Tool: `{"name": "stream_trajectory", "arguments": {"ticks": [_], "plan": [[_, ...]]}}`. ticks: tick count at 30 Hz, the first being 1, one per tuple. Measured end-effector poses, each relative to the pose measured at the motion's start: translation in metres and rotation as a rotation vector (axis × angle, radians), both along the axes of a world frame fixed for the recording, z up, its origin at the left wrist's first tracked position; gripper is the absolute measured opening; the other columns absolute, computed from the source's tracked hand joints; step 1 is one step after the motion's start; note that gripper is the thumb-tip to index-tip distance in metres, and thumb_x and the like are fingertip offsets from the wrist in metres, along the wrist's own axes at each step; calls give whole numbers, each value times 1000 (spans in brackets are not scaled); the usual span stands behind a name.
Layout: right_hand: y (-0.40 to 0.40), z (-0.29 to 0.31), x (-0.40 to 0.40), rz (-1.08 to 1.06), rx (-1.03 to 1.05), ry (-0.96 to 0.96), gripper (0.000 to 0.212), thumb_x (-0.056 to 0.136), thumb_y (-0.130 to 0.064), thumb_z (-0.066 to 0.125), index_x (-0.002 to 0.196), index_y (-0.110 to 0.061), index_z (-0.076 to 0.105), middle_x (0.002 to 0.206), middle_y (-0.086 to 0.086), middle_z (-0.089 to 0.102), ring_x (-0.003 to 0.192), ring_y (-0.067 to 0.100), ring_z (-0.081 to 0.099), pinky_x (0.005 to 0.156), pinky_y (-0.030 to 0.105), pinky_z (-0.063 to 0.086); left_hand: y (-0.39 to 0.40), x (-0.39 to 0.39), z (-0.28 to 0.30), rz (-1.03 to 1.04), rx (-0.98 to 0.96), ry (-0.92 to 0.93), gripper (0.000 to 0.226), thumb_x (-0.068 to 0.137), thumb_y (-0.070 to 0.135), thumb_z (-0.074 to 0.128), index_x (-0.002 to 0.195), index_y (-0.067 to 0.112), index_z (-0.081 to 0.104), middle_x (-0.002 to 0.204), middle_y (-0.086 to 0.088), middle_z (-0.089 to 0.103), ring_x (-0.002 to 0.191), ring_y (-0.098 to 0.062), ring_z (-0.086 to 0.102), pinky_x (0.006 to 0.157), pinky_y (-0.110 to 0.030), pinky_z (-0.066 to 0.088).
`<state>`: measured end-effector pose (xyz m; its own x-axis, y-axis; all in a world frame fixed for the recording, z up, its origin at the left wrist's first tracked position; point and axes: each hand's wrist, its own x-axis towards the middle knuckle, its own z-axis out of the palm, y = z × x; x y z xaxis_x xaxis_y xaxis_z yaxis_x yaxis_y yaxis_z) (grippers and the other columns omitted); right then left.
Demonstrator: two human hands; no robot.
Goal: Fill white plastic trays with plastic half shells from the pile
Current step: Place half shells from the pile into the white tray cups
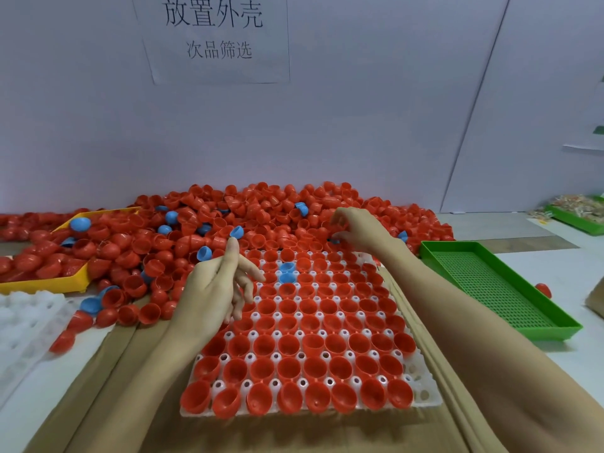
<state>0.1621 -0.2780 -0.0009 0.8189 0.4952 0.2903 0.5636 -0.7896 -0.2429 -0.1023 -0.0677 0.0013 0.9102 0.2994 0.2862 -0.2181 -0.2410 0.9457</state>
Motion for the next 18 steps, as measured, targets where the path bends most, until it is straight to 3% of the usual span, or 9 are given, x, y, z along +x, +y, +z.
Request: {"name": "stream_trajectory", "arguments": {"ticks": [3,7,12,15,18], "plan": [[-4,4,-5,-9,179,11,32,91,-17,81,118,-12,65,114,6,69,100,19,64,84,25,51,0,0,0,-13,12,5,66,105,56,31,74,17,76,61,-13,65,45,-29,55,37,-23,40],[-14,5,-18,-3,423,50,32,88,-21,85,109,-17,60,93,-10,63,83,3,61,68,9,45,-2,0,-2,-47,14,16,63,105,55,34,76,17,75,62,-11,66,45,-26,56,38,-24,41],[-25,-11,-29,-11,635,127,26,92,-30,81,110,-15,71,99,-6,74,91,7,71,77,17,55,-2,-1,-4,-66,43,39,61,106,54,35,78,18,76,64,-11,67,47,-27,58,41,-26,44],[-36,-24,-33,-8,954,316,14,101,-29,70,107,-17,75,103,5,78,99,24,76,80,26,62,-1,-1,-4,-62,45,39,60,105,54,35,77,20,75,65,-11,67,48,-27,58,42,-27,44],[-50,-29,-40,75,1209,605,24,103,-34,61,109,-14,74,108,13,79,102,25,77,84,24,62,0,2,-4,-54,67,35,58,105,54,37,77,21,76,65,-11,68,47,-27,59,41,-28,44]]}}
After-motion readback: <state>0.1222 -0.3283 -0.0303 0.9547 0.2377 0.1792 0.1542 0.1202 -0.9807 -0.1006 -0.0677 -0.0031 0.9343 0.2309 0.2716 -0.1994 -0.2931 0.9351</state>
